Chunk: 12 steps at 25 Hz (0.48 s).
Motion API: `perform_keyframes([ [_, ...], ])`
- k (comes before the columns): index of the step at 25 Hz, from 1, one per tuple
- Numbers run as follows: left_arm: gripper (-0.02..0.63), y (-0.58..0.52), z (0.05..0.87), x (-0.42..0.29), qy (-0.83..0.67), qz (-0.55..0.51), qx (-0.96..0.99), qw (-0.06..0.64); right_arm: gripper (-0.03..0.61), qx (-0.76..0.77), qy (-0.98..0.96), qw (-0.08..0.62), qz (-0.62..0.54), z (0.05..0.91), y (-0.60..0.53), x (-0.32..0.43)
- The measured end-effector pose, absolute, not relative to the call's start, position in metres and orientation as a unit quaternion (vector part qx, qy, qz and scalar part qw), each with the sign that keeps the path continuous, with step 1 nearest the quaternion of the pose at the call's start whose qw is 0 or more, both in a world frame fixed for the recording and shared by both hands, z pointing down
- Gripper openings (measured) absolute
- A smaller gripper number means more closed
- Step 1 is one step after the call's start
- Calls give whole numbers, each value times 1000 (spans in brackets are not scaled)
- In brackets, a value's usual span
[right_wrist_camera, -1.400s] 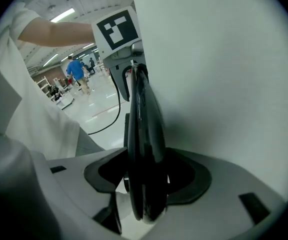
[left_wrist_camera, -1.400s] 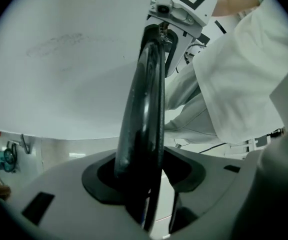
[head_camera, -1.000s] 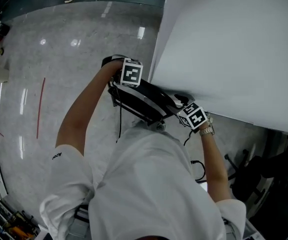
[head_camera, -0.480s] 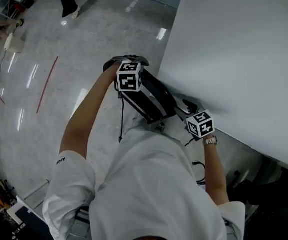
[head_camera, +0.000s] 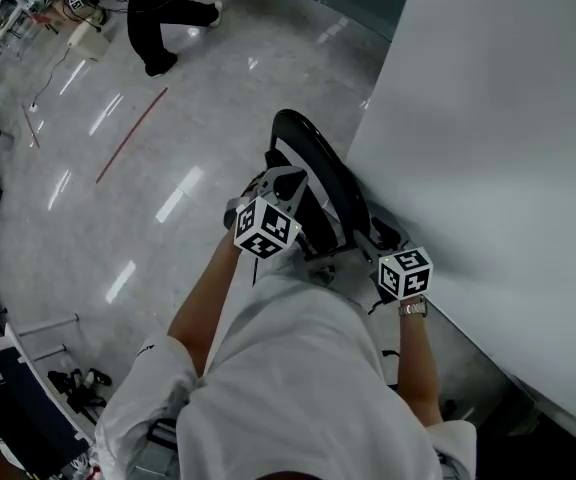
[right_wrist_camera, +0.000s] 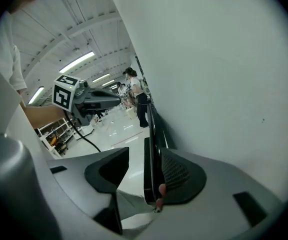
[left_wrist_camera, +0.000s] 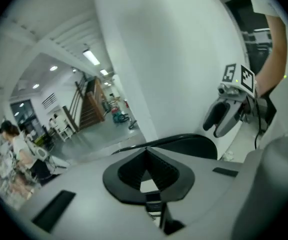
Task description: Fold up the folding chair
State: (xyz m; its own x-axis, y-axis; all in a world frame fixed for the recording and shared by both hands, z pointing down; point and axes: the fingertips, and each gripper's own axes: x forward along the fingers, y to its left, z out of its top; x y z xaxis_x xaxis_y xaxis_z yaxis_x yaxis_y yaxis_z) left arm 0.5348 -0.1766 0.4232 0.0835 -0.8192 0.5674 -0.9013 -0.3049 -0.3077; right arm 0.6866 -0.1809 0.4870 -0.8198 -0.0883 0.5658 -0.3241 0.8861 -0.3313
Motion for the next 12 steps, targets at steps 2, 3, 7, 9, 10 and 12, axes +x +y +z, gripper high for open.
perform_keyframes([
  [2,11,-154,421,523,-642,299,699,99,189,100,-935,272,205,484,-173,677],
  [3,11,-143,420,517,-665,281,682,116,159,94,-937,271,201,484,-170,673],
  [7,11,-106,416,495,-719,227,638,158,39,78,-938,271,203,486,-157,660],
  [9,11,-84,409,484,-734,219,621,167,6,82,-936,271,207,486,-149,653],
  [10,11,-74,404,479,-741,215,614,167,5,85,-936,274,205,485,-145,648],
  [12,11,-56,396,470,-756,198,601,165,5,85,-937,279,194,482,-137,636],
])
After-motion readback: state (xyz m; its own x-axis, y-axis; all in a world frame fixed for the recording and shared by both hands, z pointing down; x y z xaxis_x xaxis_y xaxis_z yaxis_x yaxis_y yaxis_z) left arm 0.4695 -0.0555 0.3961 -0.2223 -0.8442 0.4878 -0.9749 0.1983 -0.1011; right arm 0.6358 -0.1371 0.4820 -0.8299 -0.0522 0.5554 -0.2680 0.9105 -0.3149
